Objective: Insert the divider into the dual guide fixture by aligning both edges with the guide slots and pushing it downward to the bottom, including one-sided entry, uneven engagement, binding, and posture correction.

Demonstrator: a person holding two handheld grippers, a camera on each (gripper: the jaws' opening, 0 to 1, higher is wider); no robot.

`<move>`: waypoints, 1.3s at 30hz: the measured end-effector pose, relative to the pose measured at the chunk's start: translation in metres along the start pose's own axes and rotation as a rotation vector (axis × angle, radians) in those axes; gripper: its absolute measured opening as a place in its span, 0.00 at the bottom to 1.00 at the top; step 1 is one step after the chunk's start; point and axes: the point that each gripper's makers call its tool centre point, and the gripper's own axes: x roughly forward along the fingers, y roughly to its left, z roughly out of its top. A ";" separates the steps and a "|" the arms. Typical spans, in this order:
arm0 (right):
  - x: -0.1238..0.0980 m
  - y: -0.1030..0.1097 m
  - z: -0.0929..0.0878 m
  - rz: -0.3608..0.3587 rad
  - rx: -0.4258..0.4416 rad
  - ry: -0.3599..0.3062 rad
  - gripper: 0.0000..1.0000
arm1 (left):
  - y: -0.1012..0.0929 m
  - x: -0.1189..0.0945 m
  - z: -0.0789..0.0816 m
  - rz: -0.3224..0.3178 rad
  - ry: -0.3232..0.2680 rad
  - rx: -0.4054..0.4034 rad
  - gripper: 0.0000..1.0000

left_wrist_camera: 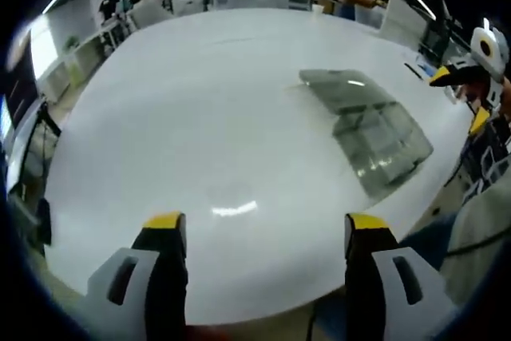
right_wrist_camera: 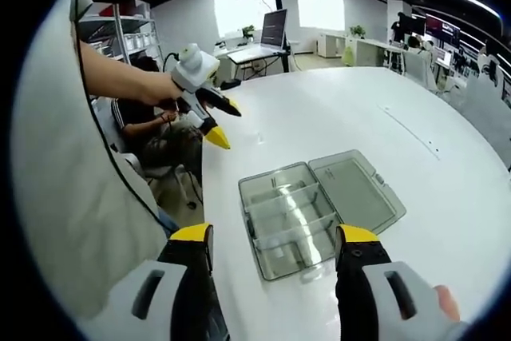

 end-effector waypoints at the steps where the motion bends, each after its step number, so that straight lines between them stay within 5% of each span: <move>1: 0.000 0.000 -0.001 0.000 0.001 0.001 0.59 | 0.000 0.001 0.000 0.002 0.002 0.000 0.78; 11: -0.006 -0.004 -0.003 -0.012 -0.003 -0.002 0.60 | 0.011 0.017 0.007 0.035 0.035 -0.028 0.71; 39: -0.004 -0.013 -0.006 -0.009 0.004 0.003 0.60 | 0.031 0.052 -0.006 0.126 0.195 -0.055 0.57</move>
